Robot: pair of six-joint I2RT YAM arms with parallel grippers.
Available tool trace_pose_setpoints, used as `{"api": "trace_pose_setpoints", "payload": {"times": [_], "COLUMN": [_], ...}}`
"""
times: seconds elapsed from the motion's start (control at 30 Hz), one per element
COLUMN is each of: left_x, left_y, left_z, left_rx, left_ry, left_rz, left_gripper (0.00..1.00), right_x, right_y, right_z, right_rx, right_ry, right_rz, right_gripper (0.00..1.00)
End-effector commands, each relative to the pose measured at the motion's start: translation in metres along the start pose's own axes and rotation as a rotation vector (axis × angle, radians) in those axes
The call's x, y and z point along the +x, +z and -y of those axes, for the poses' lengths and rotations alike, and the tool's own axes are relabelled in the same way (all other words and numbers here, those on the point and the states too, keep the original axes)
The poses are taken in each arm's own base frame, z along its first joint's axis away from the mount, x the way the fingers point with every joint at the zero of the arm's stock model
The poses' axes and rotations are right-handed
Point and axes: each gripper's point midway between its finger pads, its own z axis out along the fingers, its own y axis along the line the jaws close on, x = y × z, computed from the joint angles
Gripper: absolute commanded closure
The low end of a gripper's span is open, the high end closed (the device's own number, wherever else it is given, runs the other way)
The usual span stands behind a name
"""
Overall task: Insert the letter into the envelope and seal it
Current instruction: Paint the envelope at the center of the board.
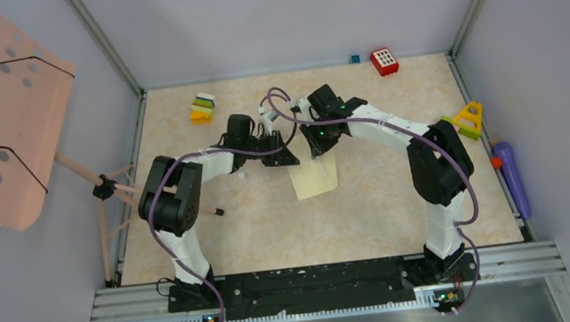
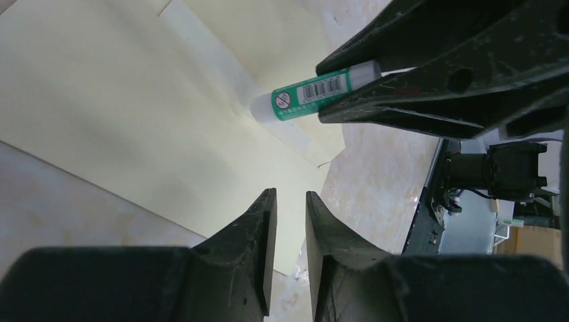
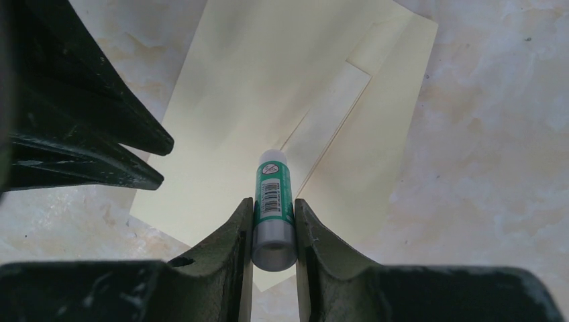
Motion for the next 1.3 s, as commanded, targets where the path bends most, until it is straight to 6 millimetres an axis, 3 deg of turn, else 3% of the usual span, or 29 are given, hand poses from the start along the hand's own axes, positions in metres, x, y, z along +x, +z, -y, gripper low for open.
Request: {"api": "trace_pose_setpoints", "payload": {"times": [0.0, 0.27, 0.63, 1.27], "left_x": [-0.01, -0.002, 0.01, 0.019], "left_y": [0.011, 0.021, 0.024, 0.024], "left_z": [-0.007, -0.035, -0.058, -0.065], "left_rx": [0.013, -0.077, -0.167, -0.198], "left_ry": [-0.034, -0.114, -0.162, -0.186], "left_rz": [0.025, 0.018, -0.012, -0.034], "left_gripper": [0.74, 0.82, 1.0, 1.0], "right_x": [-0.028, -0.032, -0.024, -0.007], "right_y": [-0.004, -0.008, 0.003, 0.016], "right_z": [-0.003, -0.004, -0.01, -0.016], "right_rx": [0.006, 0.004, 0.035, 0.104], "right_ry": [0.009, 0.027, -0.004, -0.084], "right_rz": [0.085, 0.112, 0.091, 0.034], "right_gripper": [1.0, 1.0, 1.0, 1.0]}}
